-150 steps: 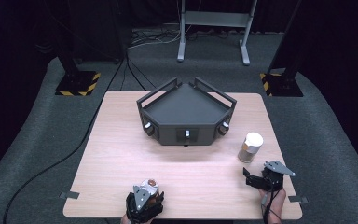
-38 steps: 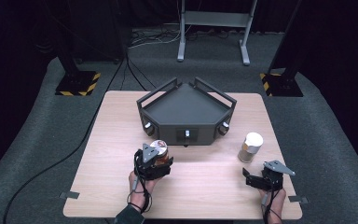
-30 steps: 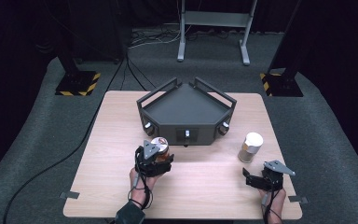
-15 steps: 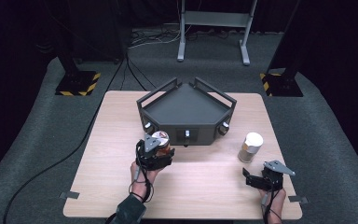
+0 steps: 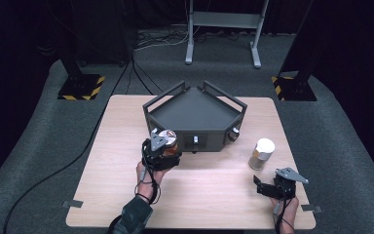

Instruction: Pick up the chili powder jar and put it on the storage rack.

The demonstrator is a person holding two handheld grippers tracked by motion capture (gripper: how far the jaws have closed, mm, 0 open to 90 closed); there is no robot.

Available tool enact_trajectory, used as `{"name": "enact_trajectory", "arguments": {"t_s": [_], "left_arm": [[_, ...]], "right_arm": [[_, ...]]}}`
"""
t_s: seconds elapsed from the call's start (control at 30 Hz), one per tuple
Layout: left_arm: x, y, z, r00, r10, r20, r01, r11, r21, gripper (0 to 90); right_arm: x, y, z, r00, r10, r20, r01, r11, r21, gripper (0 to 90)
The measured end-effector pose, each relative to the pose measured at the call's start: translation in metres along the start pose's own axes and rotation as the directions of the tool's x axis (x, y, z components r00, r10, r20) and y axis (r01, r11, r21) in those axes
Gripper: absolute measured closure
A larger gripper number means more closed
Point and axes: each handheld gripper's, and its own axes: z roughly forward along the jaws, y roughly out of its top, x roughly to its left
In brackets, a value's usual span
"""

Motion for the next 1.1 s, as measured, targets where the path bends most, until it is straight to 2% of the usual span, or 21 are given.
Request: {"name": "enact_trajectory", "arguments": {"t_s": [1.1], "left_arm": [[0.009, 0.037, -0.007, 0.9998, 0.022, 0.002, -0.022, 0.9996, -0.017, 31.6]], "right_arm": [[-0.001, 0.0, 0.0, 1.0, 0.005, -0.001, -0.005, 1.0, 0.0, 1.5]]}}
